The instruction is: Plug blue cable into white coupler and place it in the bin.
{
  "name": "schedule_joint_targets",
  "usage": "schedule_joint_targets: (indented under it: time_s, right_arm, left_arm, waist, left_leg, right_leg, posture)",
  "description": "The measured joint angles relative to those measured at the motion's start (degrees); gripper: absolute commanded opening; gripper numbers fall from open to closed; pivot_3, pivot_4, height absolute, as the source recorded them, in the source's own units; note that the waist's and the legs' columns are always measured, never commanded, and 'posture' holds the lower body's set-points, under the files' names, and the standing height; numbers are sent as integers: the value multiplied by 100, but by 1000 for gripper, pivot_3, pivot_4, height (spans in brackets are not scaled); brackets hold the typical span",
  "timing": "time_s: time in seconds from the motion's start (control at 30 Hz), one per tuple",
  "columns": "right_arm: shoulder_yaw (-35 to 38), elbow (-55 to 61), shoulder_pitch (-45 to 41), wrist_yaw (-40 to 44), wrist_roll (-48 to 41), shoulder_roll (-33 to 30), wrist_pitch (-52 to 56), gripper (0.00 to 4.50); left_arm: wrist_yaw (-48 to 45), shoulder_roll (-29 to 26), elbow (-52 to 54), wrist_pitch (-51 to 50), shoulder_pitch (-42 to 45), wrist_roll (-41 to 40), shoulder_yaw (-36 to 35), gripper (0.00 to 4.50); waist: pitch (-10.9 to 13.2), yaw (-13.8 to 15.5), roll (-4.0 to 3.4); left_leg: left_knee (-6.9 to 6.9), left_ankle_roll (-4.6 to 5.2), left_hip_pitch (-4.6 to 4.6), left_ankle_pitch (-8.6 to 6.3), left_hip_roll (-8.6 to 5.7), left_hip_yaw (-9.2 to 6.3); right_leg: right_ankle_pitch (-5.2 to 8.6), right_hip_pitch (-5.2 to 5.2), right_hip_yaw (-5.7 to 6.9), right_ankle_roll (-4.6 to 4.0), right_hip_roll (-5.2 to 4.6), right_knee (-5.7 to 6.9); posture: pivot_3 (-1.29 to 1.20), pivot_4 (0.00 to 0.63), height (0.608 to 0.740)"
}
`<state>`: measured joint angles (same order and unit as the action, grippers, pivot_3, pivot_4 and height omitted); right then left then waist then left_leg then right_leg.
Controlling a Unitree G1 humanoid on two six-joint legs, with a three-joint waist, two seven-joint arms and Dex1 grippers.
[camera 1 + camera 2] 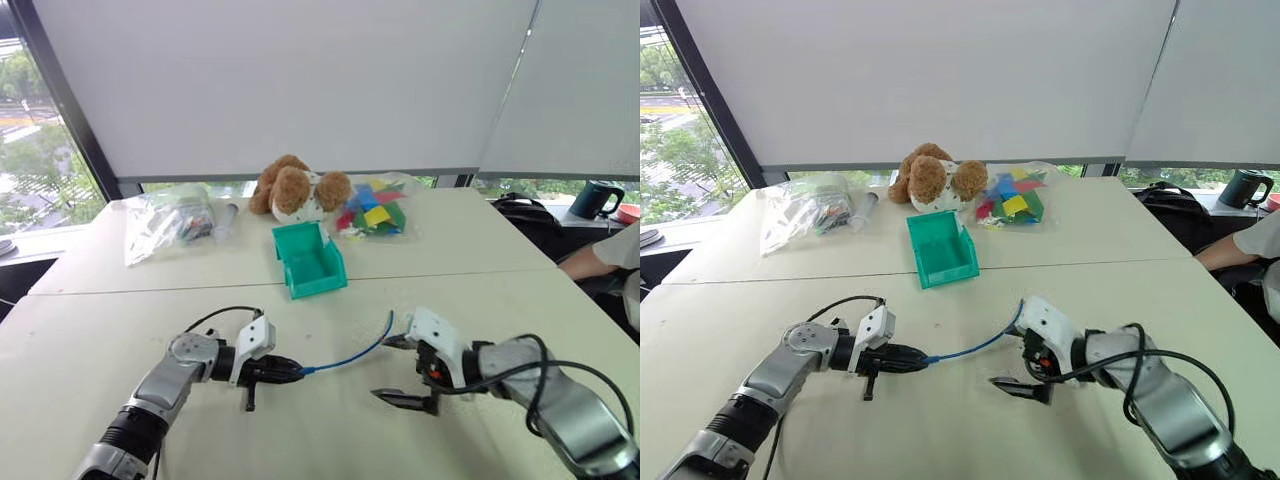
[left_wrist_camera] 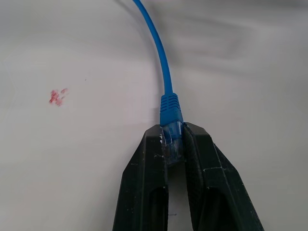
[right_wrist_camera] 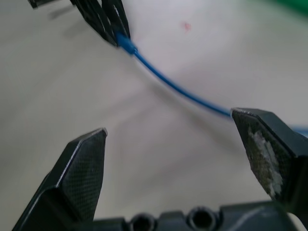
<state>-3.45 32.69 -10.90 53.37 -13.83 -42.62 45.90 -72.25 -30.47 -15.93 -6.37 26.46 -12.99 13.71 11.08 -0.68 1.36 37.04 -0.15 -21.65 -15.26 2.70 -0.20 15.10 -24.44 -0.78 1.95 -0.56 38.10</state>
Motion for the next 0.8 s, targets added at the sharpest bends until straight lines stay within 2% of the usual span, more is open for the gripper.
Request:
schedule_joint_targets:
  time_s: [0.13,0.3,0.47,0.6,0.8]
  right_arm:
    - [709,204,392,-430,-1012,831,1178,4500]
    - [1723,44,-289,-1403,-2156,2417,2987,4500]
    - [2459,-515,-966,-2367,-2354,3692,3996,4500]
    - [3040,-819,-1486,-2907,-2365,4436,4463,4500]
    - [3286,-1169,-1782,-3375,-2387,5001,4620,4500]
  left_arm:
    - [183,30,225,106,-9,-33,-231,44]
    - [416,89,609,321,92,-110,-468,44]
    - [497,97,724,346,91,-127,-545,44]
    - [522,110,760,363,89,-126,-549,44]
    - [571,144,761,480,103,-119,-546,44]
  waist:
    - [-1,-25,2]
    - [-1,-17,-1]
    - [-1,-14,-3]
    - [-1,-18,-5]
    - [-1,-32,-5]
  left_leg:
    - [-2,0,4,0,5,-3]
    - [-4,0,5,0,6,-5]
    - [-7,0,1,0,4,-3]
    - [-8,0,0,0,4,-4]
    - [-10,0,0,0,4,-4]
  right_leg:
    - [-1,1,0,-2,3,3]
    - [-4,1,0,-5,4,5]
    - [-4,-2,0,-3,2,4]
    - [-4,-3,0,-3,2,4]
    - [-4,-4,1,-2,2,3]
  posture:
    - [0,150,740]
    - [0,150,740]
    - [0,150,740]
    - [0,150,740]
    - [0,150,740]
